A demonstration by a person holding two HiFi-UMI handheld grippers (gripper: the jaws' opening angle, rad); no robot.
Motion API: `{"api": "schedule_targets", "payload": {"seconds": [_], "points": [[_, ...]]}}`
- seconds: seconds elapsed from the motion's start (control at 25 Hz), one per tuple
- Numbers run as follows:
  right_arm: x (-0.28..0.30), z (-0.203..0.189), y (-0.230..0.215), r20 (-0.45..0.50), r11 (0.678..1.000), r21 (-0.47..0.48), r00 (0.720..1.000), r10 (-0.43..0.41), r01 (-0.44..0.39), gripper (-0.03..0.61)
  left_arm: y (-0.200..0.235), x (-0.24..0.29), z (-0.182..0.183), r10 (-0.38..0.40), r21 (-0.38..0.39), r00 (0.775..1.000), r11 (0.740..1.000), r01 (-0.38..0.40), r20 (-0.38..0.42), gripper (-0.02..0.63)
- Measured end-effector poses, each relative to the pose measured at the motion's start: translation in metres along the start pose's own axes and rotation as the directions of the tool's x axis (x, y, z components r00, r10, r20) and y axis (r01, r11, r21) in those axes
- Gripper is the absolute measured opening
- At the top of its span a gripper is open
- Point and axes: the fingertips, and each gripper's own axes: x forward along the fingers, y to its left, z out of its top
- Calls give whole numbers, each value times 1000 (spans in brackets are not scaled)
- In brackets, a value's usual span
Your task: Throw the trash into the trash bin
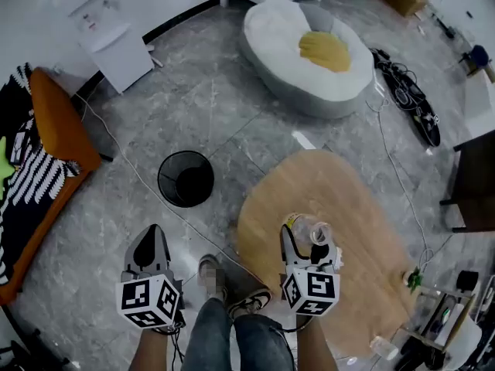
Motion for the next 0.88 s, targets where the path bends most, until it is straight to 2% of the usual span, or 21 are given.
{"api": "schedule_targets", "payload": {"seconds": [0.32,0.48,0.68,0.88], "points": [[70,29,110,-28,978,-90,982,188,-189,316,100,-11,0,147,-92,989,985,-146,4,-8],[107,29,167,-37,956,-104,962,271,-274,316,145,-6,-16,200,-114,980,973,-200,-19,-8],[171,-2,225,-73,926,-120,933,352,-358,316,184,20,-51,234,-157,971,958,-239,-52,-8],[236,-71,263,-148,909,-141,916,373,-392,316,219,53,-111,254,-161,961,950,-269,-107,-8]]}}
